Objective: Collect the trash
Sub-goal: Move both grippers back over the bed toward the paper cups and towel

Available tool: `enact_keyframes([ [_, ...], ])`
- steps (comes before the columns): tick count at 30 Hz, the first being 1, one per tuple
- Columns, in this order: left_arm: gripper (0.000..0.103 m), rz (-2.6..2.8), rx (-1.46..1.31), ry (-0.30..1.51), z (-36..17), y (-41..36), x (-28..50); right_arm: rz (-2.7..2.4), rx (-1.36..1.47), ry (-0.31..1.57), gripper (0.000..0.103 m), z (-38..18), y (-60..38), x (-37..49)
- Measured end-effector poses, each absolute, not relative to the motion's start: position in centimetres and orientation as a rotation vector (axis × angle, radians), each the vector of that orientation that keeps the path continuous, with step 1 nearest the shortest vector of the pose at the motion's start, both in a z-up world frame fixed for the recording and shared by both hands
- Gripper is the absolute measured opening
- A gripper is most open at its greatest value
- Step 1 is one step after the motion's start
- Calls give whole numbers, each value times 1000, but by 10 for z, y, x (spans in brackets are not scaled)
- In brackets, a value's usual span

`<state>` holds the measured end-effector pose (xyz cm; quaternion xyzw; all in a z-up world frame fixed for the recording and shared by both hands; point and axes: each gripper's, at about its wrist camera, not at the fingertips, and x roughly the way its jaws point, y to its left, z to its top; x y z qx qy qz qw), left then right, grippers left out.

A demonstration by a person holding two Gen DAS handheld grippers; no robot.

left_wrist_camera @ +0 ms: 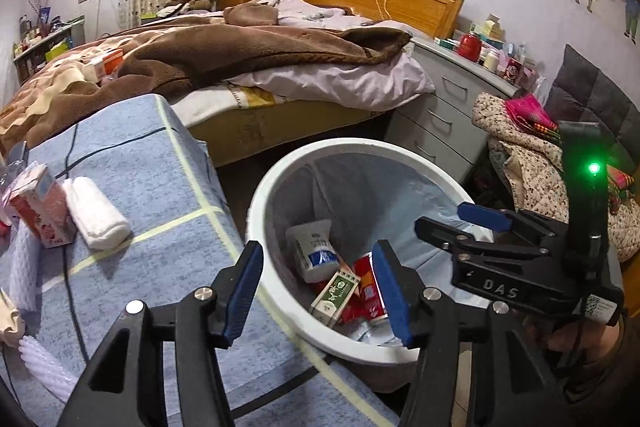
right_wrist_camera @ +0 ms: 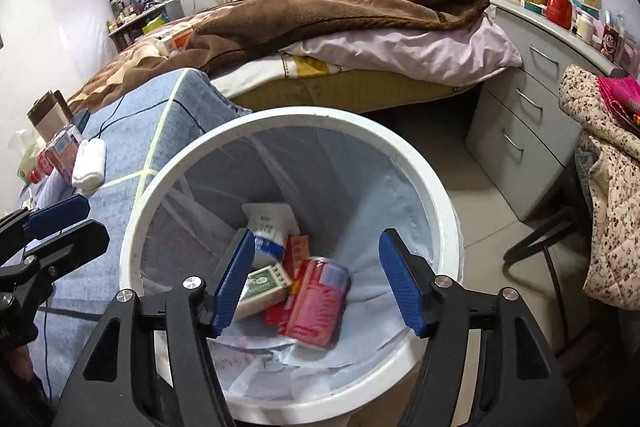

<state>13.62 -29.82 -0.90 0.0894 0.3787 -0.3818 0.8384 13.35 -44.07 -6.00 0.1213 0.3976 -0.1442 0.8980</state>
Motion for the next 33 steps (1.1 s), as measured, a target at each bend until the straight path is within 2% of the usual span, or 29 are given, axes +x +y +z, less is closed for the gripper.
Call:
enact_keyframes([
  [18, 60, -692, 146, 742, 8, -234, 132, -237, 237, 737, 66, -37, -404, 132],
  [33, 64, -511, 60, 708, 13, -138, 141, -107, 180, 680, 66, -30, -344, 150],
])
